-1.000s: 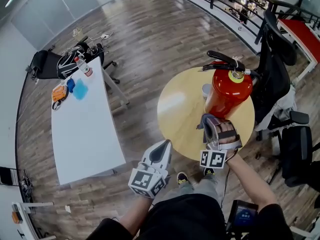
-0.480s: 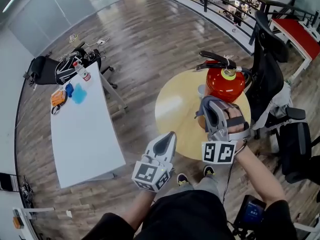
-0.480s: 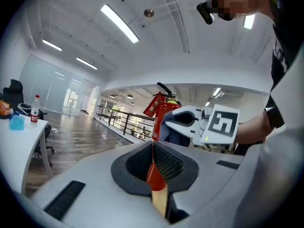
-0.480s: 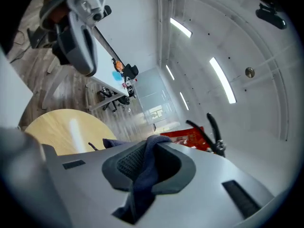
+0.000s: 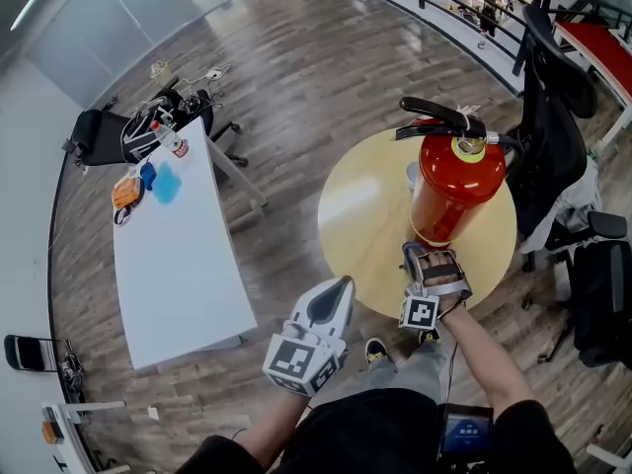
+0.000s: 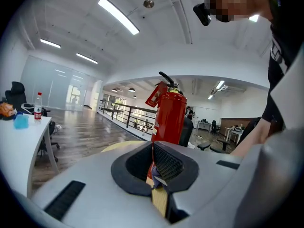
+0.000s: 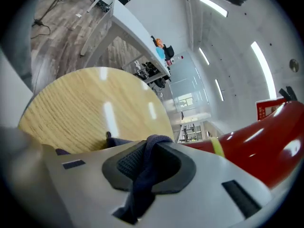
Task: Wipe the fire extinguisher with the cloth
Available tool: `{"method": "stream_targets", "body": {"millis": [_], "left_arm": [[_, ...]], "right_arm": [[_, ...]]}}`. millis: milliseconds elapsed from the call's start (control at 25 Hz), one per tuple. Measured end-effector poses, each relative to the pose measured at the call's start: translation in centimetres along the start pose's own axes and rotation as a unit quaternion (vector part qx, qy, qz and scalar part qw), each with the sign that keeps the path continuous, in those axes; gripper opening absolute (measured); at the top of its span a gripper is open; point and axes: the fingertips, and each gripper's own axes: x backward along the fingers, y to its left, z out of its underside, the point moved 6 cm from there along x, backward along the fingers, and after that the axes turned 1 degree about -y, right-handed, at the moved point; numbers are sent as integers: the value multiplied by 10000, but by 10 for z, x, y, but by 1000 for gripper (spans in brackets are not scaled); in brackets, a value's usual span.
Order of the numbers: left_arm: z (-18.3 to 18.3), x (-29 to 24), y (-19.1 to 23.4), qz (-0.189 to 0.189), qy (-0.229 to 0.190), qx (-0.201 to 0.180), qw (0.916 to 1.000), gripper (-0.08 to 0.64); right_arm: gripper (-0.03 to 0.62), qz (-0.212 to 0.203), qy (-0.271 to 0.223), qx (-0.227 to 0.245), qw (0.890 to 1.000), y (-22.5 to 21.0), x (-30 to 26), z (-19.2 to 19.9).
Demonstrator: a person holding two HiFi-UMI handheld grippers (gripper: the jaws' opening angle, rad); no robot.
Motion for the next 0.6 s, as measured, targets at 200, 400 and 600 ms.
{"method": "stream_targets", "body": {"millis": [200, 400, 600], "left_arm": [[5, -5, 0, -73, 35, -31, 10000, 25], [7, -21, -14, 29, 30, 8, 10000, 25], [6, -43, -42, -74, 29, 77, 9999, 25]], "right_arm": [[54, 97, -364, 385, 9985, 11, 3, 11], [54, -82, -760, 1229, 9895, 21, 22, 39], [53, -122, -1047, 1636, 9809, 23, 35, 79]]}}
